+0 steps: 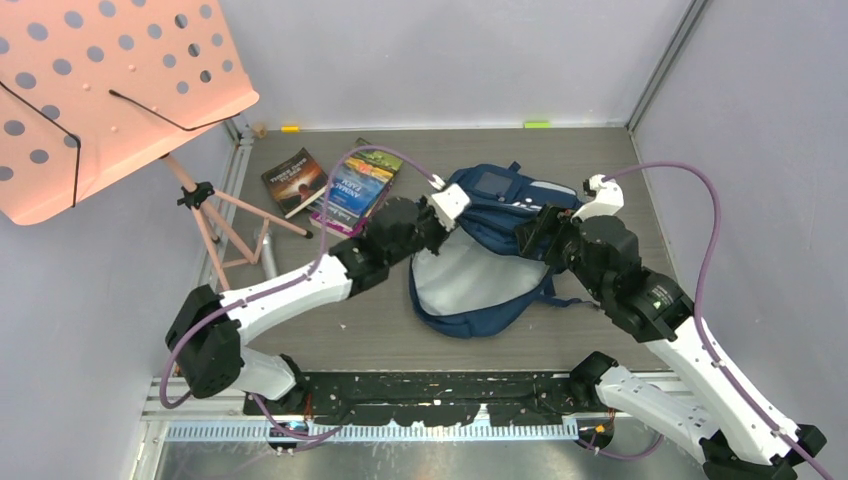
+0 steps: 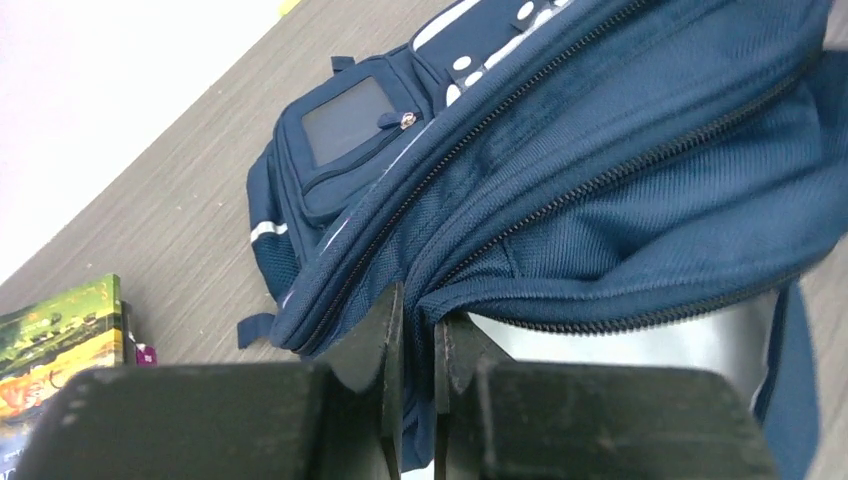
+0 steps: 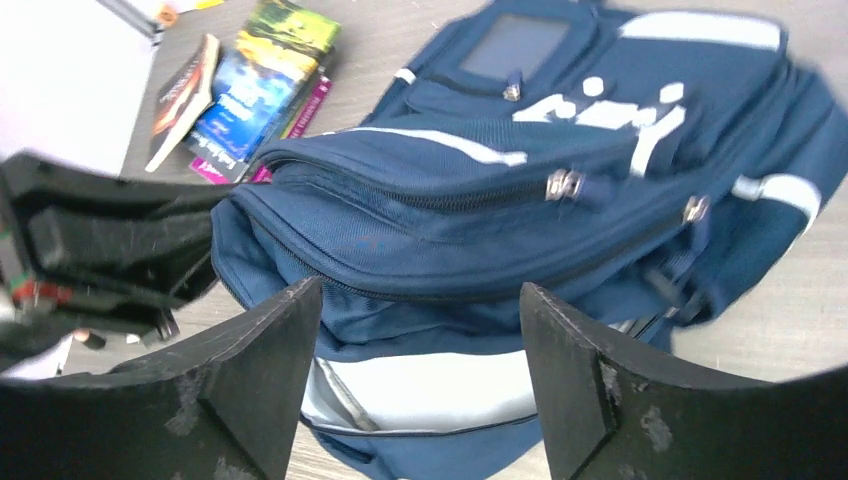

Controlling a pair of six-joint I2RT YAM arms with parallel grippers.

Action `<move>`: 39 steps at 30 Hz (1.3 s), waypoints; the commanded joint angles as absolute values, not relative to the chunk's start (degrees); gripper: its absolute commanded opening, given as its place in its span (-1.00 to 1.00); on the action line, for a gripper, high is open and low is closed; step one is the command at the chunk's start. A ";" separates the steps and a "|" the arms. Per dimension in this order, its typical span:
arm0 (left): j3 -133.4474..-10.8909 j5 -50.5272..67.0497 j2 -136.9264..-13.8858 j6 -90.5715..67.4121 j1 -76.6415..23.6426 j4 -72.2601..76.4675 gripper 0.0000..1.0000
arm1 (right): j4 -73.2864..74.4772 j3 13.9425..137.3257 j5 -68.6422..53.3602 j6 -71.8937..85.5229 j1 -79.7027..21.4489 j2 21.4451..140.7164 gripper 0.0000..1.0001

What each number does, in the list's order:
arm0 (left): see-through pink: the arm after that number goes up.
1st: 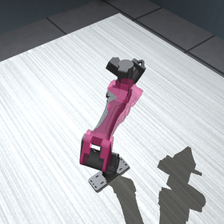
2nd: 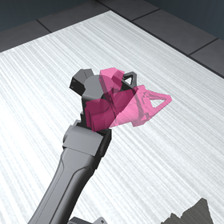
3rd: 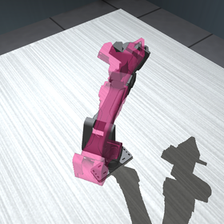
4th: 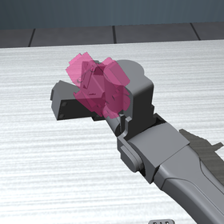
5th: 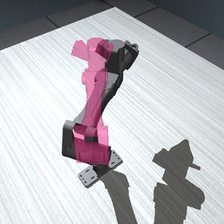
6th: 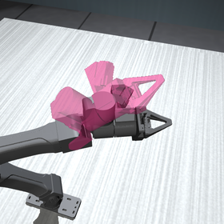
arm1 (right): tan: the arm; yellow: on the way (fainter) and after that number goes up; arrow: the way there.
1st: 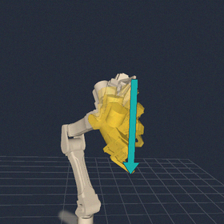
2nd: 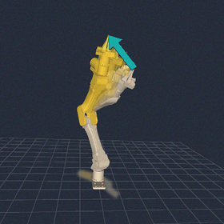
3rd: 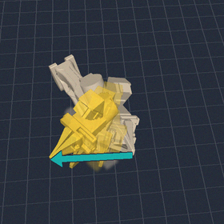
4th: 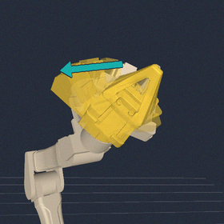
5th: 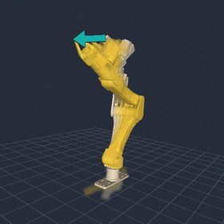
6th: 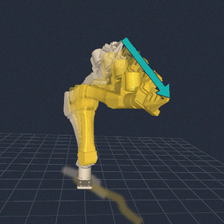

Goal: Pack the student bag
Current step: Adjust the student bag at the center of the board.

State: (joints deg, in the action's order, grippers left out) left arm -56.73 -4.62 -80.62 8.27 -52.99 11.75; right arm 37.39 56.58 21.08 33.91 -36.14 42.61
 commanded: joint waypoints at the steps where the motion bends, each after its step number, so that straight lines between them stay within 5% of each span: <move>1: -63.30 12.28 -75.41 0.44 -46.55 3.91 -1.00 | 30.48 59.65 12.04 18.99 -35.95 42.57 0.61; 12: -72.08 25.49 -78.77 -2.81 -41.08 -9.89 -1.00 | 20.22 57.91 -10.20 3.98 -36.35 45.40 0.64; 19: -73.11 27.93 -79.60 -4.62 -40.01 -10.20 -1.00 | 22.43 60.22 -5.49 -5.87 -40.38 48.81 0.69; 24: -74.23 29.74 -79.98 -4.20 -39.40 -11.34 -1.00 | 22.56 61.34 -1.81 -9.82 -41.63 52.27 0.91; 34: -76.08 29.69 -80.94 -4.95 -38.73 -12.40 -1.00 | 26.64 63.70 -4.11 -11.39 -41.98 57.78 0.93; 39: -76.79 30.19 -81.17 -4.91 -38.63 -12.23 -1.00 | 24.36 60.53 11.34 -15.98 -45.41 58.43 0.91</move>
State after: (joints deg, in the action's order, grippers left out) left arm -71.96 26.83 -82.85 -1.61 -39.24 -16.80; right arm 26.41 61.14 -1.48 -11.05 -43.05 58.19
